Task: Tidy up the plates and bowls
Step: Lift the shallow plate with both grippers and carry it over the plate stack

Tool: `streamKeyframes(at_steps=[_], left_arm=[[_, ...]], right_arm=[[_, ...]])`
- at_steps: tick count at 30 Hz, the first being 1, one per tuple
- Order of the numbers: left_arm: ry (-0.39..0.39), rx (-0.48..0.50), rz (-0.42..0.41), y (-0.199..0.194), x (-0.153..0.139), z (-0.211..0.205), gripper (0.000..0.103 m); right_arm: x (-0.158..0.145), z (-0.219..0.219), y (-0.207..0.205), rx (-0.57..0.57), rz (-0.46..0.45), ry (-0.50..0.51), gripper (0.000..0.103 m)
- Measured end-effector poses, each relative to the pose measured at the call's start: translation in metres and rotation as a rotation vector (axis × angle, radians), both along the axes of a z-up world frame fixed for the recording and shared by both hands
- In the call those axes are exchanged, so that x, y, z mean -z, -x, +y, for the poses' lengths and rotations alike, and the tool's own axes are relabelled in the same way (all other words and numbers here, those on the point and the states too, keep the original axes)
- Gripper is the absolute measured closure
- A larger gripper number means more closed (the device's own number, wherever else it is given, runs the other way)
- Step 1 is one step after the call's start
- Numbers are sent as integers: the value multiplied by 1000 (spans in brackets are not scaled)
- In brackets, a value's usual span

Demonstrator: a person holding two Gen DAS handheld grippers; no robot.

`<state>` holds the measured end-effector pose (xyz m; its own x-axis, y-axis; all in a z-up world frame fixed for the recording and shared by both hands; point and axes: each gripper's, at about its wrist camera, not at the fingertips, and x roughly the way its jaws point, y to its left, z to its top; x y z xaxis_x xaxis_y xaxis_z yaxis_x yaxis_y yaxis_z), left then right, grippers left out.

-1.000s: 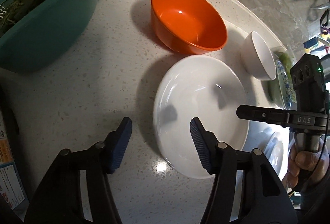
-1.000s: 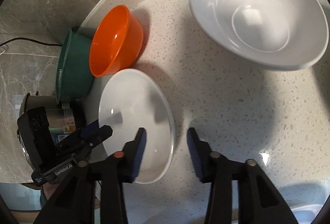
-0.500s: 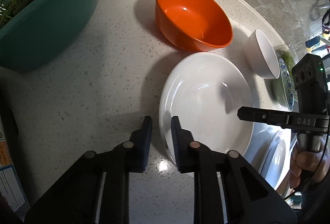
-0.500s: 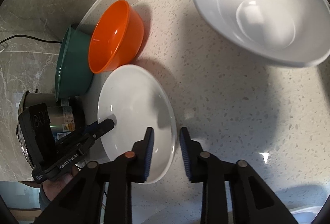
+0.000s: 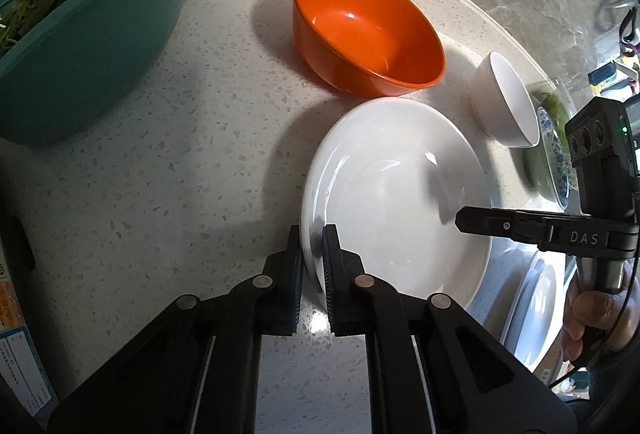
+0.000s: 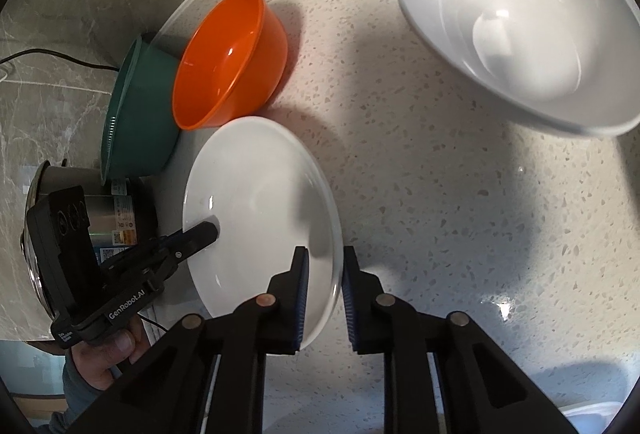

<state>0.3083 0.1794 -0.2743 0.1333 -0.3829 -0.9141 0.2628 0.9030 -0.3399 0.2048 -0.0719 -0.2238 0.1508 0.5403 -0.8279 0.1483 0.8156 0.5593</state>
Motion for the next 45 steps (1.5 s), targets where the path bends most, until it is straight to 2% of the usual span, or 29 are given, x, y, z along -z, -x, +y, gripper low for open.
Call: streamKeyframes(at_steps=[24,45], left_arm=[[13,-13,-20,20,-22,-1,95],[16,31,-75,68,-79,-29,95]], right_arm=[[-22,3,14,-8,-36,21,83],[-60,-16,54,14,-95,17,83]])
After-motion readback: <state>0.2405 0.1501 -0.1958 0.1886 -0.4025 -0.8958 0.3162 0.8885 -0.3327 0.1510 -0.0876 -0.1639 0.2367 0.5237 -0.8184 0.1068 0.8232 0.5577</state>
